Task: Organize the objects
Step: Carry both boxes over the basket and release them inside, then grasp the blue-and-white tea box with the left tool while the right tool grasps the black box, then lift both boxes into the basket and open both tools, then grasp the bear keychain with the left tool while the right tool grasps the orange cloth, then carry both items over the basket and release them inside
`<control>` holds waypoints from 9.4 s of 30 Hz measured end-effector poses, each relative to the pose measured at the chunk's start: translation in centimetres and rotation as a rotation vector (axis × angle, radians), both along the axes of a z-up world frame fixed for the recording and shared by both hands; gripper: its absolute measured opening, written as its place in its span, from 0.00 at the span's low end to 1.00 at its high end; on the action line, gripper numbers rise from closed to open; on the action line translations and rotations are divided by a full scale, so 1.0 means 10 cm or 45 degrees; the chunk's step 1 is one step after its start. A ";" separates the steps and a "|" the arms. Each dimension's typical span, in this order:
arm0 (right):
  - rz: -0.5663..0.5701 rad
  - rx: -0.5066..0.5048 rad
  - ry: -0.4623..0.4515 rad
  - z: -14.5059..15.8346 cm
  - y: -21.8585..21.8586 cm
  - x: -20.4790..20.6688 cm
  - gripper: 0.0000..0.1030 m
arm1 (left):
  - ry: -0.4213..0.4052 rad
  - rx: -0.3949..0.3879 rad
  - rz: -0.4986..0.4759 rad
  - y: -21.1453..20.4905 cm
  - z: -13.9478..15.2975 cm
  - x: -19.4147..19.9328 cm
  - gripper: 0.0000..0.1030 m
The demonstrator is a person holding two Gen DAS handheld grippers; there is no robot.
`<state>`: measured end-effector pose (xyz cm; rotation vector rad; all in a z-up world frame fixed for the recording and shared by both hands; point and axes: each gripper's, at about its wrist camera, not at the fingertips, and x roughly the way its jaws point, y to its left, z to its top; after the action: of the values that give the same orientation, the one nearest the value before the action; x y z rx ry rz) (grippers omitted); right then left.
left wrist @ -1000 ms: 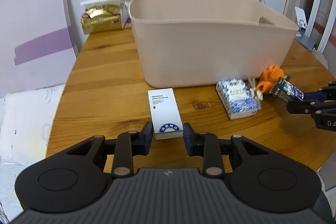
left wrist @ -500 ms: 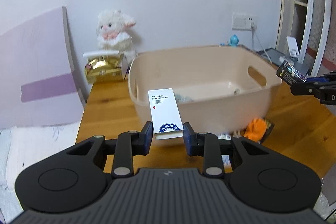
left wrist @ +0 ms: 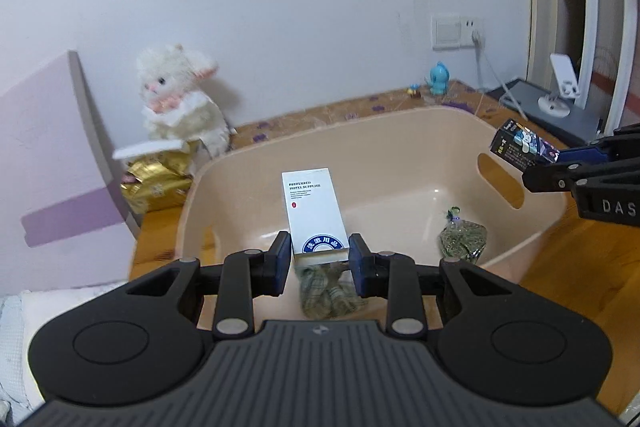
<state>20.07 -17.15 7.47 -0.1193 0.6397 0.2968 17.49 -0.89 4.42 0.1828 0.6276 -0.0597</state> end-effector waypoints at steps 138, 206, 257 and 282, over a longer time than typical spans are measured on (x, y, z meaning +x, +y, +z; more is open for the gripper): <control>0.058 0.075 -0.156 0.37 -0.15 -0.70 0.44 | -0.042 -0.150 0.131 0.24 0.12 -0.67 0.46; 0.038 -0.059 0.182 -0.49 -0.47 -0.67 0.87 | 0.228 -0.106 0.142 -0.27 -0.53 -0.60 0.82; 0.254 -0.092 0.197 -0.87 -0.02 -0.88 0.07 | 0.296 -0.084 -0.042 -0.41 -0.92 -0.49 0.22; 0.187 0.035 -0.181 0.21 0.02 -0.85 0.07 | -0.061 -0.042 0.043 0.17 0.18 -0.71 0.22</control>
<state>11.52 -16.96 9.55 -0.1599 0.4862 0.4349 10.42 0.81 6.26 0.1417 0.5814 -0.0331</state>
